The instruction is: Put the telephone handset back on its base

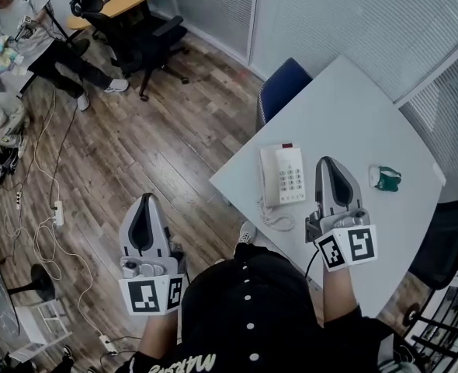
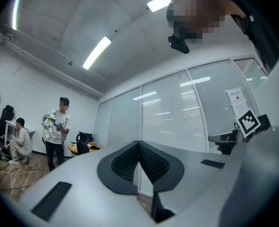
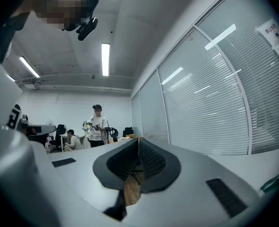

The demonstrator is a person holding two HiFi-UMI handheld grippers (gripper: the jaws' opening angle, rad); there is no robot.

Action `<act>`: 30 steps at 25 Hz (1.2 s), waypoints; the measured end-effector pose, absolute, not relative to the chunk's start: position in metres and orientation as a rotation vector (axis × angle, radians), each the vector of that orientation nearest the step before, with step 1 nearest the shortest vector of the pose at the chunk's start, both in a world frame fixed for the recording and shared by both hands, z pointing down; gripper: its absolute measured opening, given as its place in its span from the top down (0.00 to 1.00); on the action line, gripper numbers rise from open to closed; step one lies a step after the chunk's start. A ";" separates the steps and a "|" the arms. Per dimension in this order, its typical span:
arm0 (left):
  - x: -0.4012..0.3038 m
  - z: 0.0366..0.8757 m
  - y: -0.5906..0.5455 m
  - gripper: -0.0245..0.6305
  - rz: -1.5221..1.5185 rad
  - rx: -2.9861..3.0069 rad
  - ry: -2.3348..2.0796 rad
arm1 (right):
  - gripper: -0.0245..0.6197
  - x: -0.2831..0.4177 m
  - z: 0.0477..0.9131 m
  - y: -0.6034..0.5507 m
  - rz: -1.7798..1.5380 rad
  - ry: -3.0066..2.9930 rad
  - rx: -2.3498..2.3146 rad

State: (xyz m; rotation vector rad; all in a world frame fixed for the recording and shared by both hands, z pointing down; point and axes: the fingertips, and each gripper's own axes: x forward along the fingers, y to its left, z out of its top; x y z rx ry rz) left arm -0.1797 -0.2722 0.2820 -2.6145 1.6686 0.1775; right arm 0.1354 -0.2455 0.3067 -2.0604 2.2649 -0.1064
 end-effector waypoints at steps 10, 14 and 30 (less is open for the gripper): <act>-0.200 0.259 -0.267 0.94 0.228 -2.553 1.678 | 0.91 0.143 0.280 -0.228 0.017 2.230 -2.060; -0.205 0.259 -0.265 0.94 0.225 -2.538 1.683 | 0.91 0.150 0.278 -0.224 0.047 2.219 -2.084; -0.201 0.255 -0.262 0.94 0.222 -2.558 1.646 | 0.91 0.135 0.276 -0.222 0.082 2.270 -2.095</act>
